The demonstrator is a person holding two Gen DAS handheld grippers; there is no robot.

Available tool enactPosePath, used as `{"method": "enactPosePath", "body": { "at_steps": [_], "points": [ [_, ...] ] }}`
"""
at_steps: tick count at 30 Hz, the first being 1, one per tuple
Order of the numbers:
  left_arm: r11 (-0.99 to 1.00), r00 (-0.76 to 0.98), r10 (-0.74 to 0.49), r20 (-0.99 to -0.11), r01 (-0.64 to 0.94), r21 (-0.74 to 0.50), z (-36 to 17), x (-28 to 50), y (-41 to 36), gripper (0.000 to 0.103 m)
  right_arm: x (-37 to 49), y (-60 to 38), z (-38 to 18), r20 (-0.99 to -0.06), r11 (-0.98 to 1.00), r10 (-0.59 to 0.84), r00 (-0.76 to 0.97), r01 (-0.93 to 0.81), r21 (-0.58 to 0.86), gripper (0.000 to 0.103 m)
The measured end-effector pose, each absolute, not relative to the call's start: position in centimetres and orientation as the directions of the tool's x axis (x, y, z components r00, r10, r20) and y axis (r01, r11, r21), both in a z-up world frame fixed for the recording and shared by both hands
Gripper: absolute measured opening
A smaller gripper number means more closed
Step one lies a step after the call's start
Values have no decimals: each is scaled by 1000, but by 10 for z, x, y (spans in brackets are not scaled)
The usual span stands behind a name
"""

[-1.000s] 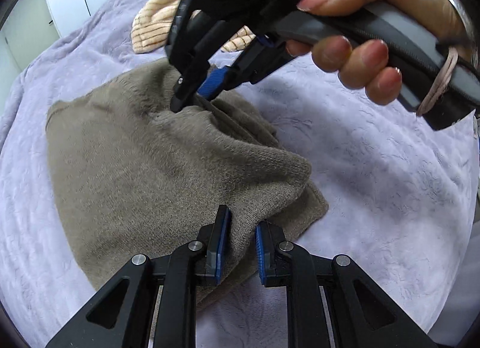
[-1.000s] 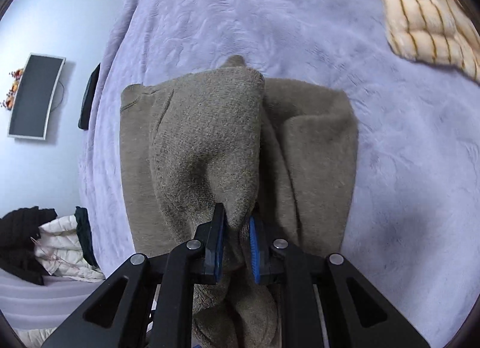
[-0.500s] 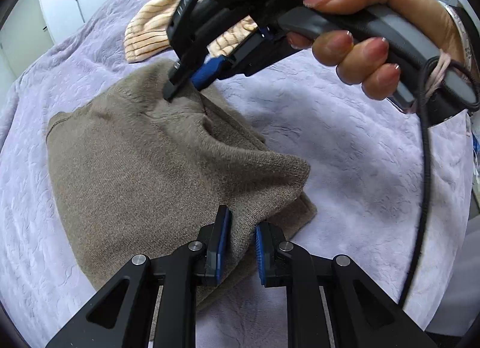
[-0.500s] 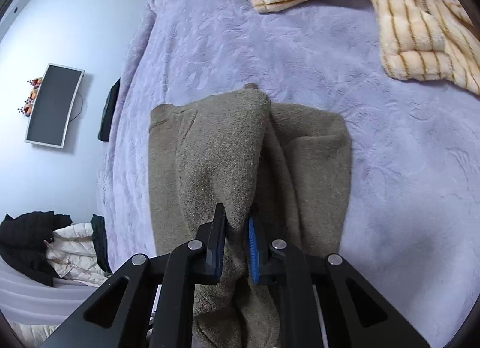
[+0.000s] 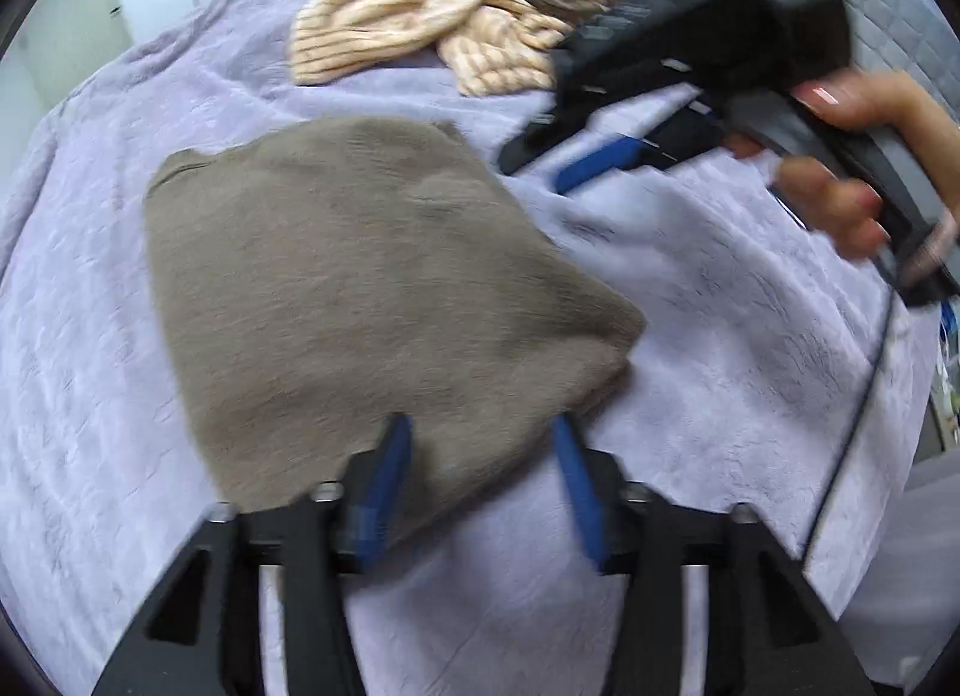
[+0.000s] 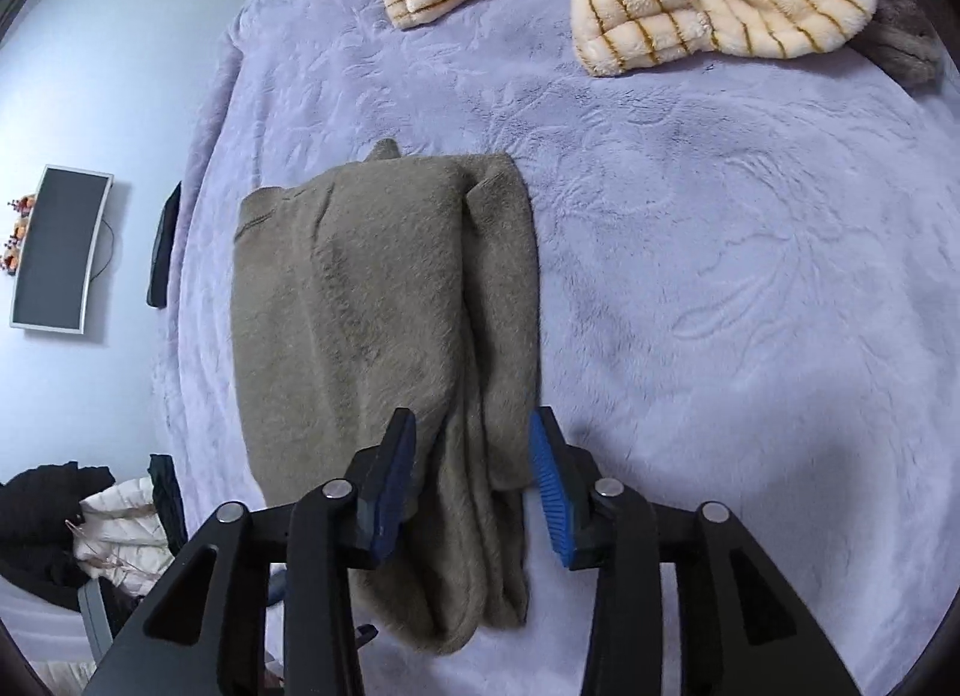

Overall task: Fold small clothes
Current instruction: 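Open both tools and release the folded sweater, then withdraw both tools from the folded brown sweater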

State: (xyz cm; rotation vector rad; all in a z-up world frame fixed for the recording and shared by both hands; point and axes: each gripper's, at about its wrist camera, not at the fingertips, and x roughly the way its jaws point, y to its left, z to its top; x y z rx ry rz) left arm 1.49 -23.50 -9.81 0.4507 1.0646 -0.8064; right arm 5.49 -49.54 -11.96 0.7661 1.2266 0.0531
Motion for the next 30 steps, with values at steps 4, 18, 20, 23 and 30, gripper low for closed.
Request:
{"method": "enactPosePath", "body": {
  "at_steps": [4, 18, 20, 23, 30],
  "points": [
    [717, 260, -342, -903, 693, -72, -86, 34, -206, 57, 31, -472, -96, -773, 736, 491, 402, 283, 615, 61],
    [885, 222, -227, -948, 453, -106, -133, 100, -159, 57, 3, -439, -154, -902, 839, 403, 158, 329, 433, 6],
    [871, 228, -214, -950, 485, -80, -138, 99, -166, 57, 1, -442, -145, -875, 816, 440, 203, 318, 484, 8],
    [859, 216, -226, -950, 503, -90, -136, 92, -169, 57, 9, -462, -117, -843, 785, 419, 336, 333, 523, 22],
    [868, 215, -245, -946, 483, -115, -127, 96, -168, 57, 91, -506, -124, -756, 673, 449, 476, 377, 637, 58]
  ]
}}
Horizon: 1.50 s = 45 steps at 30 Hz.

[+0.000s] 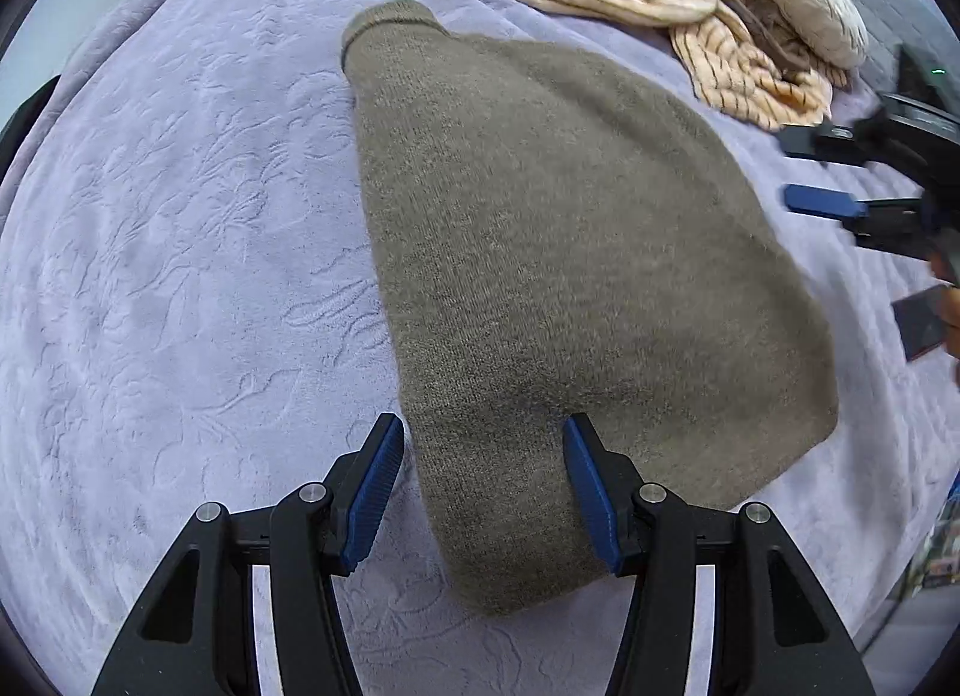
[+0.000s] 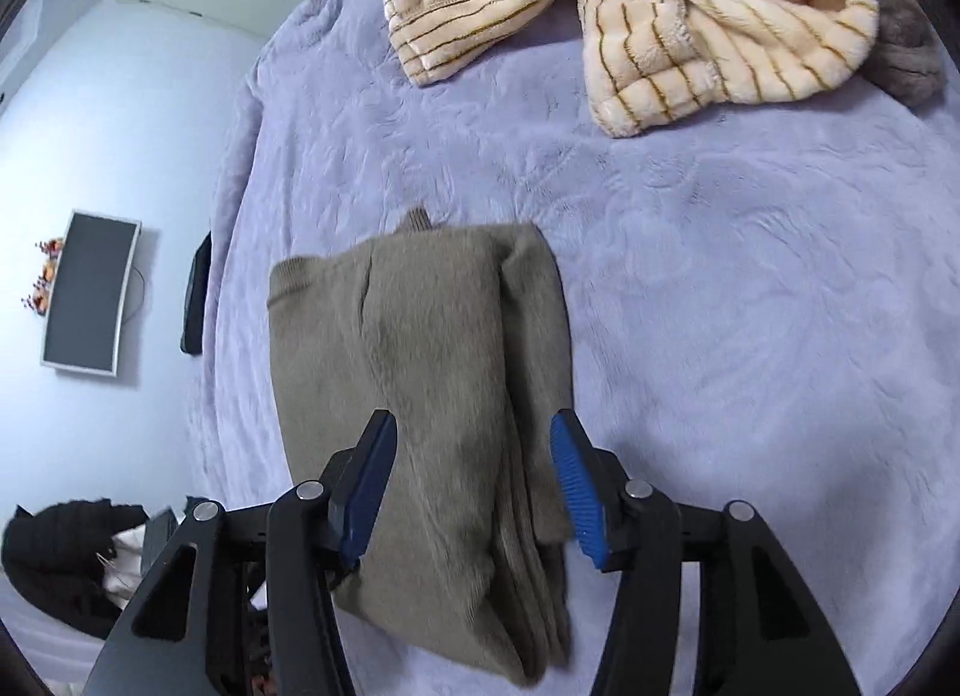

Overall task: Fold small clothes
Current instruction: 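Withdraw both tools from the folded brown sweater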

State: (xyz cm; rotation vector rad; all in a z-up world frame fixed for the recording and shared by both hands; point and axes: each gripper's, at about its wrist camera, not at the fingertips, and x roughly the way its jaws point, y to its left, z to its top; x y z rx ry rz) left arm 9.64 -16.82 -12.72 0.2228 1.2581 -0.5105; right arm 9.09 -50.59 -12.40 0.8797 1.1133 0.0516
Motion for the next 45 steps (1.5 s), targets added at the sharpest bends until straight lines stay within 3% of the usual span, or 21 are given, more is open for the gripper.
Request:
{"method": "enactPosePath", "body": {
  "at_steps": [3, 4, 6, 11, 14, 17, 19, 32, 39, 45],
  "points": [
    [893, 268, -271, -925, 429, -137, -112, 108, -157, 57, 118, -505, -145, -730, 625, 497, 468, 391, 676, 58],
    [904, 286, -272, -919, 403, -142, -109, 115, -153, 57, 126, -503, -151, -721, 613, 518, 461, 387, 688, 50],
    [917, 292, -265, -919, 371, -147, -110, 127, -148, 57, 132, -498, -156, -723, 611, 539, 432, 391, 689, 12],
    [898, 274, -278, -921, 415, -147, -118, 131, -159, 57, 127, -476, -121, -814, 794, 391, 430, 290, 534, 11],
    [882, 253, -287, -924, 447, -151, -126, 123, -173, 57, 128, -486, -148, -890, 836, 302, 342, 354, 420, 8],
    [887, 248, -286, -926, 435, -157, -127, 120, -176, 57, 121, -493, -162, -872, 786, 334, 358, 404, 467, 10],
    [889, 243, -284, -928, 429, -160, -125, 120, -172, 57, 112, -493, -152, -858, 767, 334, 390, 416, 488, 20],
    [897, 195, -205, -959, 430, -104, -119, 100, -166, 57, 31, -408, -82, -855, 853, 343, 390, 251, 457, 20],
    [906, 183, -164, -969, 417, -75, -116, 84, -160, 57, 31, -382, -109, -929, 919, 216, 301, 259, 298, 20],
    [916, 171, -129, -977, 398, -51, -117, 77, -152, 57, 12, -399, -145, -938, 872, 244, 247, 368, 323, 20]
  ]
}}
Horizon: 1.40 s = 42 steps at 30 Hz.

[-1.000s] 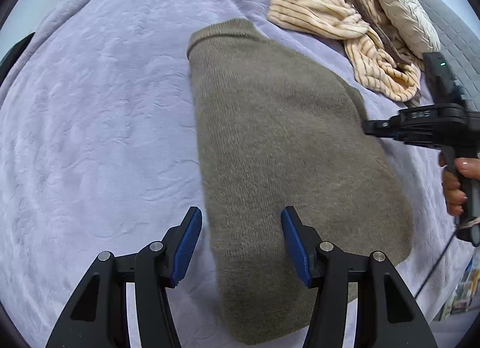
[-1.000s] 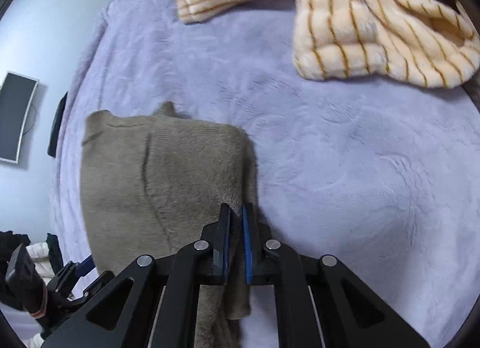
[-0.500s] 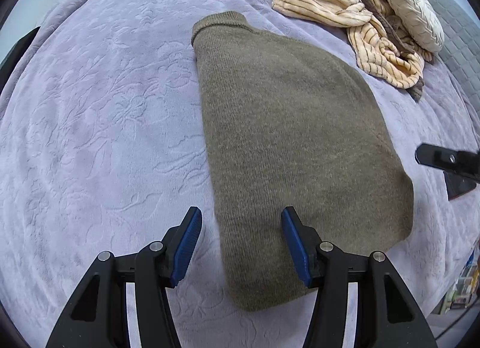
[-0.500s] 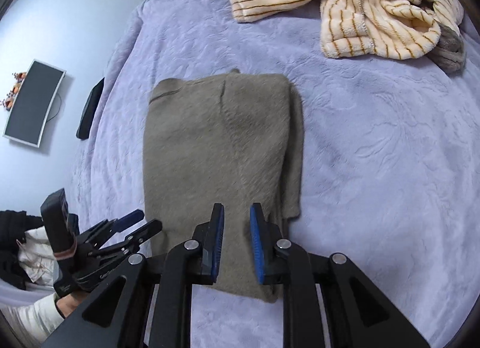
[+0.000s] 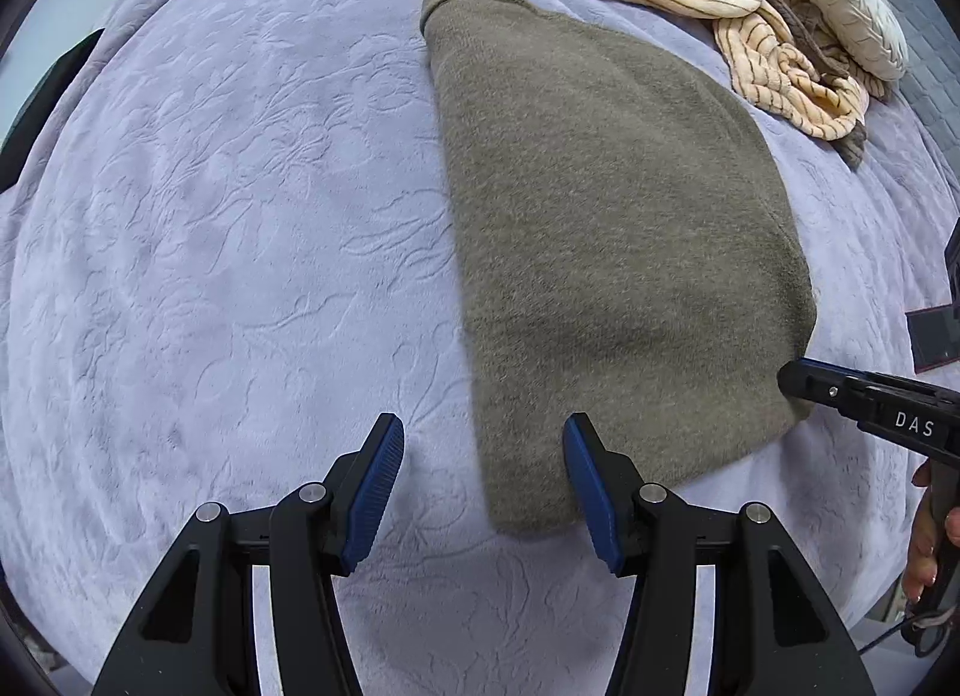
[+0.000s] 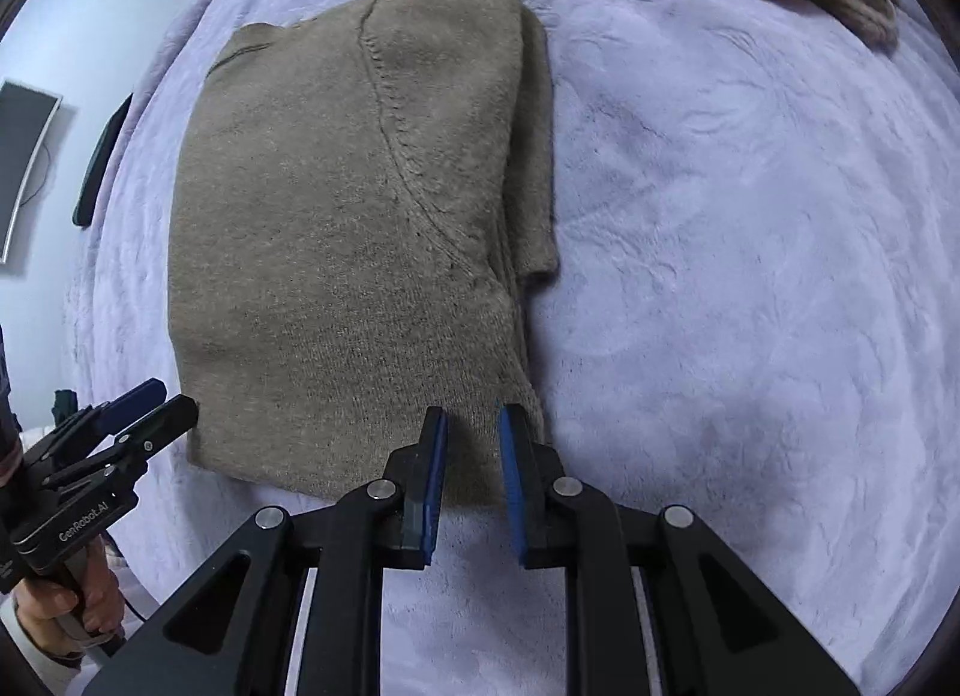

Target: Fold small clothes

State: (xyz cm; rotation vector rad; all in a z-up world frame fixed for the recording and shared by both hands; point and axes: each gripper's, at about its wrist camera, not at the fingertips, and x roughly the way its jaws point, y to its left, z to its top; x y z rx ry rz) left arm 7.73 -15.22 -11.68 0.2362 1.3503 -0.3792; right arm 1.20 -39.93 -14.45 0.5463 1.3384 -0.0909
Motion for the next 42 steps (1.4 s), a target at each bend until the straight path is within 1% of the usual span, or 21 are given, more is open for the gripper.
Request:
{"method": "enactPosePath", "body": {
  "at_steps": [13, 14, 15, 16, 17, 18, 19, 20, 24, 28, 30, 32, 35, 38, 42],
  "points": [
    [924, 173, -112, -978, 381, -39, -108, 75, -144, 57, 6, -398, -134, -942, 871, 248, 225, 374, 319, 20],
    [924, 172, -112, -979, 380, -39, -108, 76, -143, 64, 3, -399, -133, -942, 871, 249, 223, 374, 319, 20],
    [925, 170, -109, -979, 377, -38, -108, 77, -143, 90, 7, -397, -133, -943, 871, 250, 220, 374, 318, 22],
    [928, 177, -102, -979, 370, -30, -108, 77, -143, 98, 12, -396, -133, -943, 871, 252, 217, 374, 319, 26],
    [930, 190, -101, -977, 368, -25, -106, 77, -142, 100, 11, -396, -132, -942, 870, 256, 217, 373, 322, 29],
    [927, 192, -107, -976, 373, -28, -105, 78, -141, 100, 10, -397, -131, -941, 870, 259, 217, 371, 325, 39],
    [926, 186, -111, -976, 377, -33, -105, 79, -141, 100, 8, -398, -129, -944, 873, 251, 214, 370, 316, 52],
    [926, 181, -114, -977, 377, -38, -105, 80, -141, 100, 8, -399, -128, -948, 879, 240, 209, 368, 303, 56],
    [932, 143, -125, -982, 357, -67, -111, 87, -139, 100, 5, -404, -130, -950, 878, 250, 190, 370, 305, 57],
    [937, 111, -147, -983, 333, -103, -114, 95, -134, 100, -1, -415, -133, -952, 869, 252, 174, 392, 301, 63],
    [937, 111, -146, -983, 333, -101, -114, 98, -131, 100, -5, -422, -131, -948, 858, 263, 179, 405, 315, 64],
    [938, 105, -164, -981, 326, -122, -115, 103, -127, 100, -7, -432, -126, -931, 837, 297, 211, 412, 360, 64],
    [934, 94, -217, -972, 310, -179, -115, 114, -121, 100, 1, -447, -117, -890, 801, 357, 284, 397, 448, 73],
    [923, 82, -270, -959, 305, -233, -118, 125, -118, 100, 20, -465, -111, -847, 775, 404, 344, 364, 517, 73],
    [891, 42, -361, -931, 310, -332, -126, 136, -121, 100, 50, -480, -119, -807, 746, 459, 372, 332, 577, 73]
  ]
}}
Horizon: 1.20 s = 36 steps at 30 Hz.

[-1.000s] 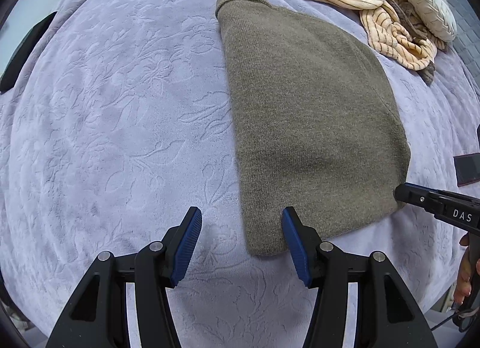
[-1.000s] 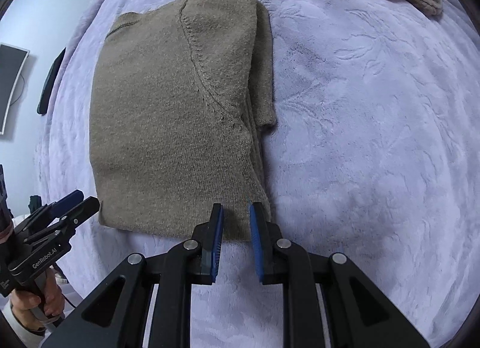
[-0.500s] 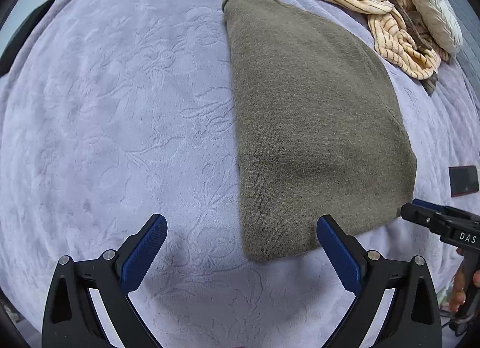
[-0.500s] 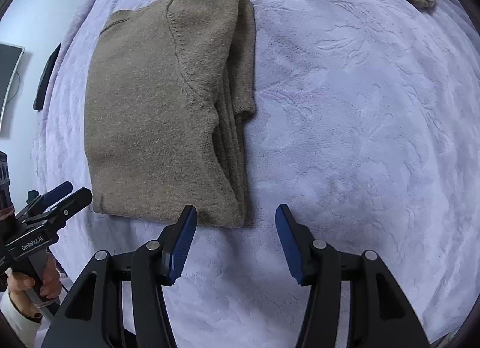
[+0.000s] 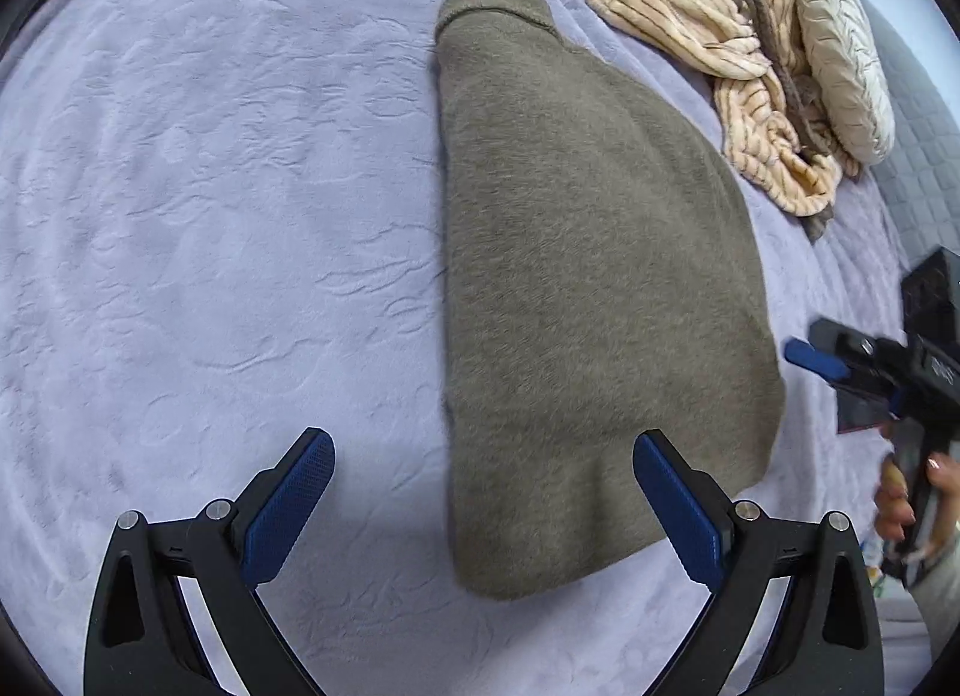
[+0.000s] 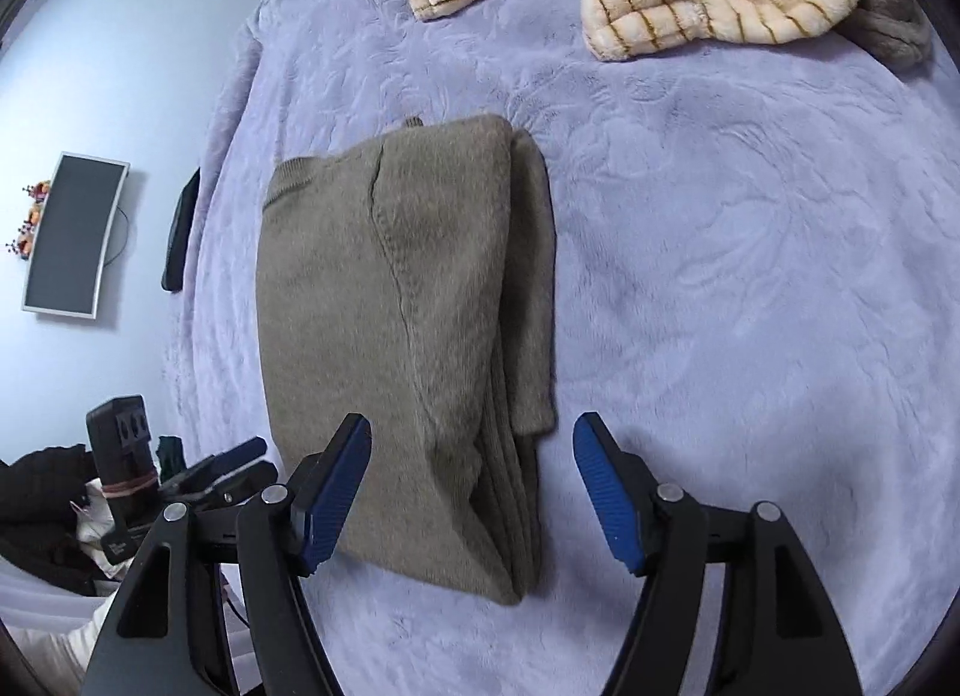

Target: Fold small clothes

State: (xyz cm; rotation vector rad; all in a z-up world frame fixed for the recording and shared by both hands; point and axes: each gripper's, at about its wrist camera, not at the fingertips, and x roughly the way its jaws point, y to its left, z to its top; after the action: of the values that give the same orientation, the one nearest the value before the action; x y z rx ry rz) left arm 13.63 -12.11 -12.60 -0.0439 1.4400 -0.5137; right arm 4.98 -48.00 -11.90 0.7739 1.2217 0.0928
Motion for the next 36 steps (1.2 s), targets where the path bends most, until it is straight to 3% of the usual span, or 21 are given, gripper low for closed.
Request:
{"method": "enactPosePath", "body": {
  "at_steps": [8, 18, 23, 26, 30, 33, 36],
  "points": [
    [800, -51, -490, -870, 371, -472, -143, 146, -148, 100, 93, -504, -158, -736, 672, 572, 362, 308, 673, 73],
    [795, -55, -491, -869, 379, -473, -159, 155, -172, 100, 135, -493, -174, -610, 572, 709, 354, 217, 791, 77],
    [809, -55, -450, -891, 397, -433, -170, 151, -180, 100, 153, -484, -187, -628, 574, 707, 325, 255, 778, 76],
    [813, -47, -417, -908, 428, -396, -171, 147, -188, 100, 156, -482, -193, -664, 587, 681, 308, 312, 747, 68],
    [818, -23, -418, -908, 424, -388, -167, 147, -184, 86, 157, -476, -186, -691, 612, 654, 307, 321, 722, 52],
    [812, -10, -451, -892, 412, -415, -158, 147, -175, 59, 151, -474, -173, -641, 569, 686, 345, 294, 768, 35],
    [797, -7, -486, -874, 408, -446, -147, 148, -169, 48, 147, -469, -159, -600, 538, 712, 366, 264, 800, 34]
  ]
}}
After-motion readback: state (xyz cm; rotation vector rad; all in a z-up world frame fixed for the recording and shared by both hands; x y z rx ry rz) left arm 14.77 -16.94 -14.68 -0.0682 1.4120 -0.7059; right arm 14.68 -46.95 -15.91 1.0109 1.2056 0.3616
